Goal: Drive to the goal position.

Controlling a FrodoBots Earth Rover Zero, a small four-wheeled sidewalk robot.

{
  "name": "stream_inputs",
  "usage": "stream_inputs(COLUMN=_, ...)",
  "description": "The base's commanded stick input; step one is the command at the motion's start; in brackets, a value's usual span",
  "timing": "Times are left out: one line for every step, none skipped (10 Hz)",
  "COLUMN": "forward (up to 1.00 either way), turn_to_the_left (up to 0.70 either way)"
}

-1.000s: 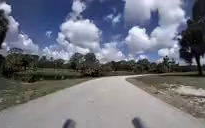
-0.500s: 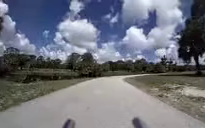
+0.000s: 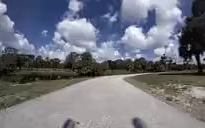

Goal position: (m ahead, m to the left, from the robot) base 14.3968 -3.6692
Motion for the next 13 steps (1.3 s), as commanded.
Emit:
stream_inputs(forward=0.70, turn_to_the_left=0.00)
stream_inputs(forward=0.70, turn_to_the_left=0.00)
stream_inputs(forward=0.70, turn_to_the_left=0.00)
stream_inputs(forward=0.70, turn_to_the_left=0.00)
stream_inputs(forward=0.70, turn_to_the_left=0.00)
stream_inputs(forward=0.70, turn_to_the_left=0.00)
stream_inputs(forward=0.70, turn_to_the_left=0.00)
stream_inputs(forward=0.70, turn_to_the_left=0.00)
stream_inputs(forward=0.70, turn_to_the_left=0.00)
stream_inputs(forward=0.70, turn_to_the_left=0.10)
stream_inputs(forward=0.70, turn_to_the_left=0.23)
stream_inputs(forward=0.70, turn_to_the_left=0.00)
stream_inputs(forward=0.70, turn_to_the_left=0.00)
